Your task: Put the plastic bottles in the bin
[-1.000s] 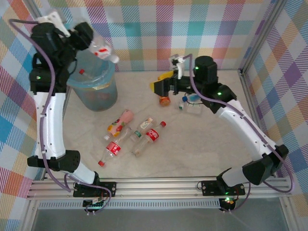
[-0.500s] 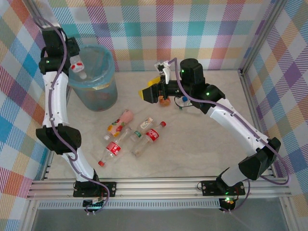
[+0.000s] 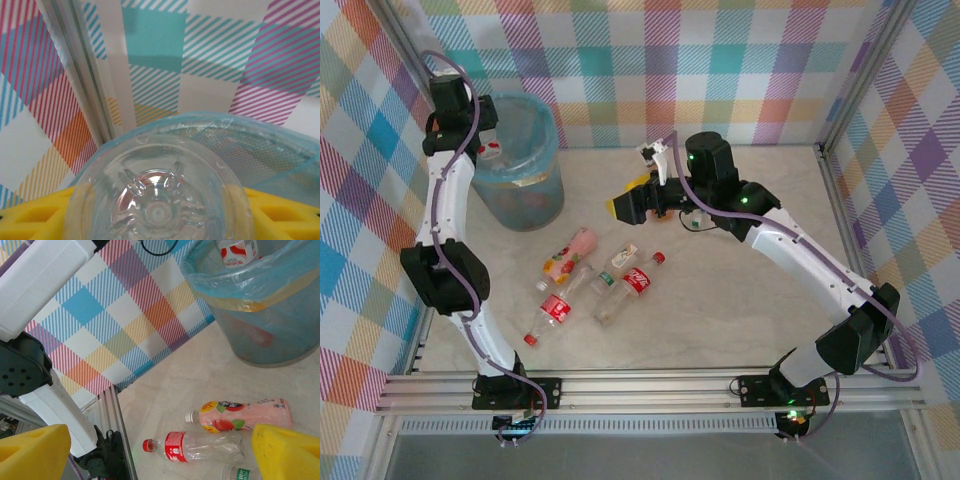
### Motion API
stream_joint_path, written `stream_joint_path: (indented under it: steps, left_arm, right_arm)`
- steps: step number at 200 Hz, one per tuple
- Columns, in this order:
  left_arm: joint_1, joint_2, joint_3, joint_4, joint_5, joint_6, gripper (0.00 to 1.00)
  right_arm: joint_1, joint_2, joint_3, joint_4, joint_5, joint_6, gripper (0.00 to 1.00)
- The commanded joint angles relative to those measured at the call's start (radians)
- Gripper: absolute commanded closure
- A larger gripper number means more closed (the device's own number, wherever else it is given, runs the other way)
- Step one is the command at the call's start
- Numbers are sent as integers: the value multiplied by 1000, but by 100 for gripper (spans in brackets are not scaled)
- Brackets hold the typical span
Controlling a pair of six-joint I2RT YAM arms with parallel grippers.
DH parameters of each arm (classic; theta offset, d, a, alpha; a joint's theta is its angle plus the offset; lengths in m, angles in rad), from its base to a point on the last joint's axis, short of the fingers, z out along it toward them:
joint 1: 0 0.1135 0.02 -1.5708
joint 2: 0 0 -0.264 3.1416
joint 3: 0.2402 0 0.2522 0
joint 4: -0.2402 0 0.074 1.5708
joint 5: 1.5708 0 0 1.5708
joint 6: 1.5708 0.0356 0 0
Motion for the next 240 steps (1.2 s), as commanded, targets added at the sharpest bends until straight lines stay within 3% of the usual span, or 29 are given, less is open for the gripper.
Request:
stream_joint_path:
  steps: [1, 33, 59, 78, 147, 183, 207, 240]
  left_arm:
    - [10, 17, -26, 7, 12, 22, 35]
    - [9, 24, -32, -7, 28, 33, 30]
    - [10, 29, -14, -33, 19, 29, 14]
    - [9, 21, -5, -35, 21, 20, 9]
    - [10, -26, 52, -78, 86, -19, 10]
    - [0, -87, 78, -118, 127, -59, 11]
    - [-46, -157, 69, -161, 102, -60, 12]
    - [-165, -298, -67, -150, 62, -56, 12]
  right_arm:
    - [10, -8, -13, -2, 4, 1, 7]
    - [13, 2, -9, -3, -4, 4, 8]
    - [16, 4, -10, -3, -2, 6, 8]
    - [16, 4, -11, -5, -1, 6, 8]
    - [18, 7, -8, -20, 20, -4, 7]
    - [17, 32, 40, -128, 75, -72, 5]
    - [15, 57, 61, -228, 178, -99, 5]
    - [15, 89, 2, -276, 280, 29, 10]
